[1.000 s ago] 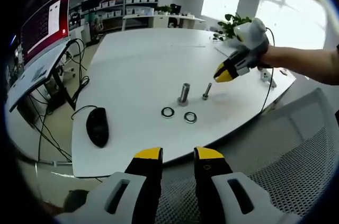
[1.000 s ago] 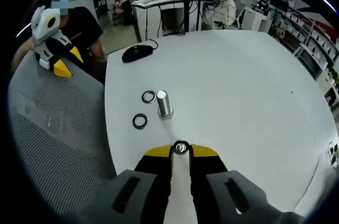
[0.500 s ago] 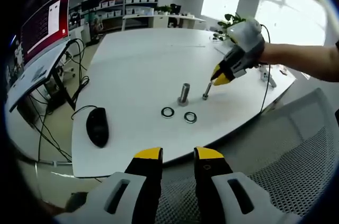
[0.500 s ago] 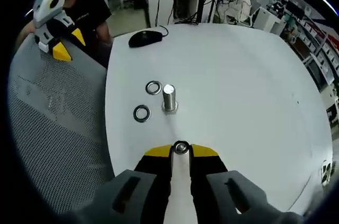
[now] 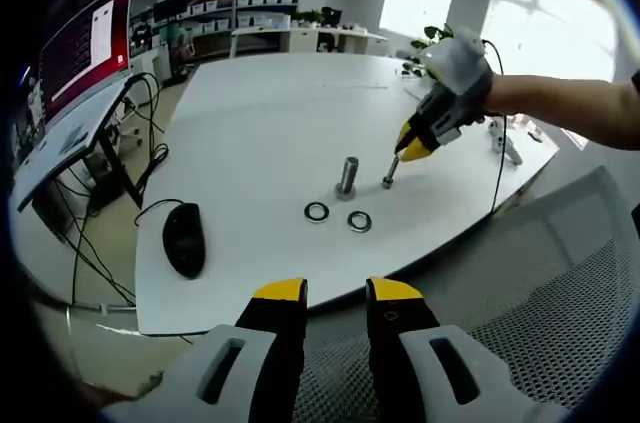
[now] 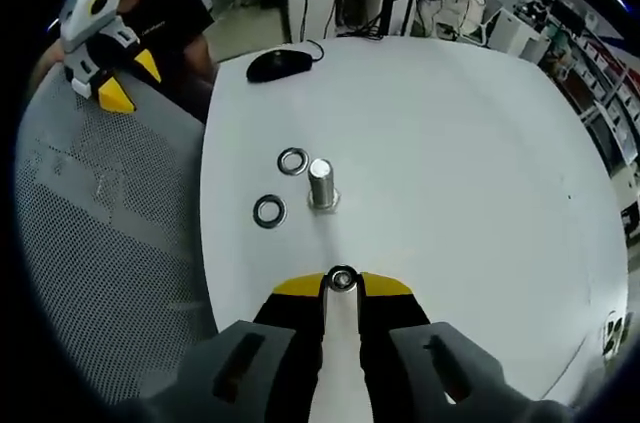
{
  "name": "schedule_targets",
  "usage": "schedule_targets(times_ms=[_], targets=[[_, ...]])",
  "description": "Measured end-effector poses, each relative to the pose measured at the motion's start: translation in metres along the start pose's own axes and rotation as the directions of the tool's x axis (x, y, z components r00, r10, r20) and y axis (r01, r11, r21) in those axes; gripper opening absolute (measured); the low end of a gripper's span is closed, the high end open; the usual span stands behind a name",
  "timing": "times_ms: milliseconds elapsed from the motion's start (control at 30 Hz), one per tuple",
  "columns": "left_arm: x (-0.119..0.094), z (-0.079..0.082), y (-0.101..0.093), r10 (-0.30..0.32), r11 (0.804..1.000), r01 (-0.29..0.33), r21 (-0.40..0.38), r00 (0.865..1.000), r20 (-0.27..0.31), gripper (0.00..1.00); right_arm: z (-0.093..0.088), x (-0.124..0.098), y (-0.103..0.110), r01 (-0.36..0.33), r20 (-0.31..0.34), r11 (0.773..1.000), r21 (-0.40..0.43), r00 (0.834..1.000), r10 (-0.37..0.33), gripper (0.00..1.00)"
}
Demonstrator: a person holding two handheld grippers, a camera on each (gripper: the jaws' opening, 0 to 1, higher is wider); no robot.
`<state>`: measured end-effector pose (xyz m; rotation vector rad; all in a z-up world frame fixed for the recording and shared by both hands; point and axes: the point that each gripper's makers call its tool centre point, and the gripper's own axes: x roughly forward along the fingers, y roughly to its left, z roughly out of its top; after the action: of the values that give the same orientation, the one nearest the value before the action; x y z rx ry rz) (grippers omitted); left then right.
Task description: Place the washer onto the threaded stud by aligning its center hole with the stud, sliding it down to the base, and recovering from edge contact or off-axis alignment until the washer reaches the visible bottom stop.
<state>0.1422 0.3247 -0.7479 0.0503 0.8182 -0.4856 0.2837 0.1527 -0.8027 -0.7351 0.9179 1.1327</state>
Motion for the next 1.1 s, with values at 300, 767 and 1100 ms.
schedule_targets(times_ms=[300,767,1100], targets=[[0.000,0.000,0.000,0.001,1.000,-0.001,-0.002,1.000,0.002,0.22,-0.003,0.004,-0.001,-0.002,-0.037,0.999,-0.035,0.999,0.001,0.13],[0.000,0.000,0.000,-0.001,1.000,0.001,0.000,1.000,0.000,0.22,-0.006,0.013,0.000,-0.008,-0.079,0.998,-0.066,0.997,0.003,0.13],[0.000,0.000,0.000,-0.002,1.000,0.002,0.001,1.000,-0.002,0.21,-0.014,0.024,0.002,-0.013,-0.132,0.994,-0.108,0.991,-0.002,0.13]])
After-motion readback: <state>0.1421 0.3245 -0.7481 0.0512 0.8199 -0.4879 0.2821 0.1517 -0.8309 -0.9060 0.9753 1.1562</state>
